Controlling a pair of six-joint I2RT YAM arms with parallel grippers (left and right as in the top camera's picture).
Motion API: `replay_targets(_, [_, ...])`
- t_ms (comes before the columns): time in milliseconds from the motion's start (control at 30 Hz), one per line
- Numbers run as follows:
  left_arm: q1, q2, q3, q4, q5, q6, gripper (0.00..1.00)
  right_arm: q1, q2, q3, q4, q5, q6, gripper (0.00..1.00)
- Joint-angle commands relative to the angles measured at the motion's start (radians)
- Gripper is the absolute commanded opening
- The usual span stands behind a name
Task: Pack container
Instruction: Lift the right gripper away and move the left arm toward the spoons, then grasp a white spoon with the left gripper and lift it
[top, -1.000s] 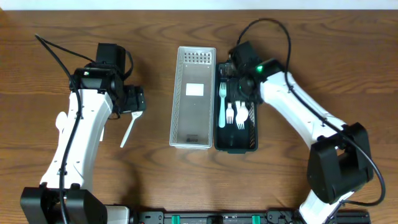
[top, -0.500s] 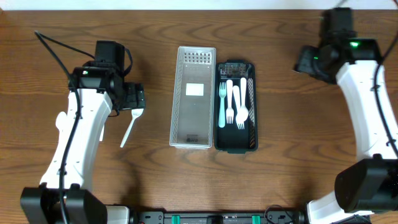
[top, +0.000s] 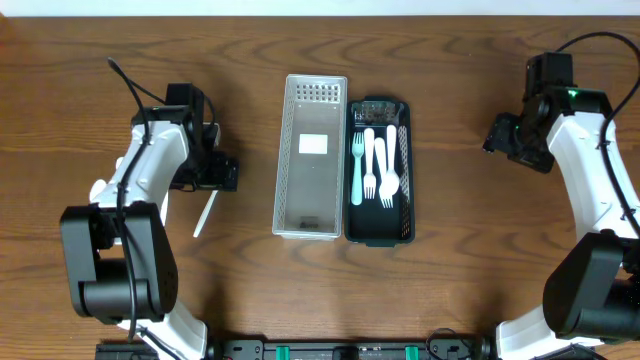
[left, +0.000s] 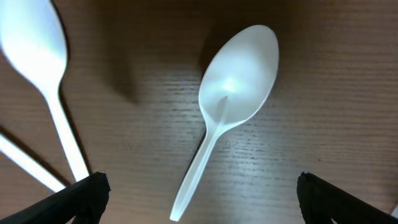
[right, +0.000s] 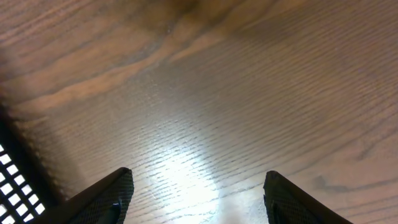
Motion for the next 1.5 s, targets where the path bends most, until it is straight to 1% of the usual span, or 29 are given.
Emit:
replay_targets(0, [0.011, 0.016, -0.011, -0.003, 0.048, 0.108, 0.98, -0.005, 0.009, -0.005, 0.011, 0.012, -0.02, 0.71])
replay_targets(67, [0.011, 0.019, -0.029, 0.011, 0.052, 0.125, 0.98, -0.005, 0.009, -0.005, 0.014, 0.012, -0.02, 0.71])
replay_targets(400, [0.011, 0.02, -0.147, 0.131, 0.058, 0.124, 0.98, -0.005, 0.009, -0.005, 0.011, 0.011, -0.02, 0.71])
replay_targets(1067, [0.012, 0.084, -0.148, 0.142, 0.058, 0.124, 0.98, -0.005, 0.009, -0.005, 0.005, 0.011, -0.02, 0.71])
replay_targets(1133, [0.011, 0.084, -0.148, 0.142, 0.058, 0.116, 1.0, -0.005, 0.009, -0.005, 0.005, 0.011, -0.02, 0.7])
replay_targets(1167, [0.012, 0.084, -0.148, 0.142, 0.058, 0.117, 0.95, -0.005, 0.009, -0.005, 0.005, 0.011, -0.02, 0.71])
replay_targets(1200, [0.012, 0.084, -0.148, 0.142, 0.058, 0.117, 0.85, -0.005, 0.009, -0.005, 0.005, 0.011, -0.02, 0.71])
replay_targets(1267, [0.012, 0.084, -0.148, 0.142, 0.058, 0.117, 0.7, -0.005, 0.009, -0.005, 0.005, 0.011, -0.02, 0.71])
replay_targets(1333, [0.012, 0.084, -0.148, 0.142, 0.058, 0.117, 0.57, -0.005, 0.009, -0.005, 0.005, 0.011, -0.02, 0.71])
replay_targets(1367, [0.011, 0.084, -0.148, 0.142, 0.058, 0.117, 0.49, -0.005, 0.008, -0.005, 0.005, 0.011, -0.02, 0.71])
replay_targets(1400, [0.012, 0.084, -0.148, 0.142, 0.058, 0.117, 0.44, -0.005, 0.009, -0.005, 0.005, 0.011, -0.02, 0.71])
replay_targets(1433, [0.012, 0.084, -0.148, 0.142, 0.058, 0.117, 0.42, -0.005, 0.009, -0.005, 0.005, 0.011, -0.02, 0.71])
replay_targets(1467, [0.012, 0.084, -0.148, 0.143, 0.058, 0.117, 0.38, -0.005, 0.009, -0.005, 0.005, 0.011, -0.02, 0.71])
